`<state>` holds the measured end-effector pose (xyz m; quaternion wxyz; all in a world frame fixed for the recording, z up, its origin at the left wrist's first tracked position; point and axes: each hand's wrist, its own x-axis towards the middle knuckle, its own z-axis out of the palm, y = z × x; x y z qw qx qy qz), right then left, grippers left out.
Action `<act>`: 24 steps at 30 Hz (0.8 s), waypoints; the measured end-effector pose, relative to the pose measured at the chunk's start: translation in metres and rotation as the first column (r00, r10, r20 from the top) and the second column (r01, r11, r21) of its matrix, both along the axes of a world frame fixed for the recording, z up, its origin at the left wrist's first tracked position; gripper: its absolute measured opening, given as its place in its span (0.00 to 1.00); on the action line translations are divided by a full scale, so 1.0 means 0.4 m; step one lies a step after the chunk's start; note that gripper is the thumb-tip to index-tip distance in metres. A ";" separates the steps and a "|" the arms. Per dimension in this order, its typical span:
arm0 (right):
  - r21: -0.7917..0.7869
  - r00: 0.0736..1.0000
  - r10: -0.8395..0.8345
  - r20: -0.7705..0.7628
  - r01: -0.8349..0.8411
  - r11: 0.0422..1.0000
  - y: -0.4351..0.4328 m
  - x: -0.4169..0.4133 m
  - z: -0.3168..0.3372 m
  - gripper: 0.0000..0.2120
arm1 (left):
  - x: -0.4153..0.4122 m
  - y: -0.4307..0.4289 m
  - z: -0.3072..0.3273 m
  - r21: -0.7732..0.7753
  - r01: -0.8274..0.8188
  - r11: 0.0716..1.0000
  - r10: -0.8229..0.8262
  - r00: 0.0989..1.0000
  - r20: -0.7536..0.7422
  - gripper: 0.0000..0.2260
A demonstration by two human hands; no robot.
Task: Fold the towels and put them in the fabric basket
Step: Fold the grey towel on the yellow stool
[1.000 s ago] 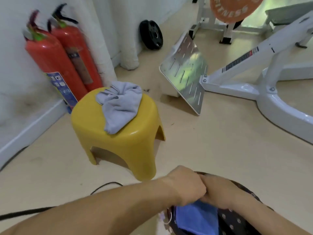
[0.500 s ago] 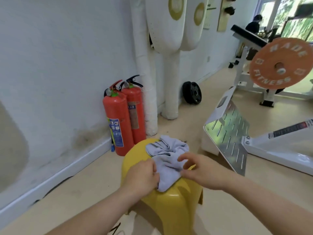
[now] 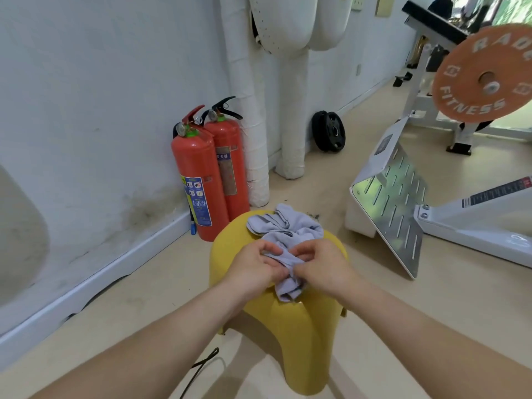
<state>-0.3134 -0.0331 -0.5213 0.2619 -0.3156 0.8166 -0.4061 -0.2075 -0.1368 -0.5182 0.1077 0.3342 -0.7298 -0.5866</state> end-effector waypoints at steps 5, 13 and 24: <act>-0.124 0.983 0.023 0.183 0.000 0.992 0.021 -0.021 0.080 0.11 | -0.009 0.030 0.066 -0.134 -0.043 0.990 0.026 0.992 -0.125 0.09; -0.396 0.898 -0.049 0.437 0.242 0.886 0.094 -0.052 0.257 0.11 | 0.027 -0.012 0.252 -0.056 -0.150 0.987 0.126 0.944 -0.304 0.11; -0.610 0.909 0.147 0.390 0.135 0.781 0.160 -0.026 0.401 0.17 | 0.034 0.110 0.358 -0.497 0.334 0.801 -0.461 0.874 -0.155 0.21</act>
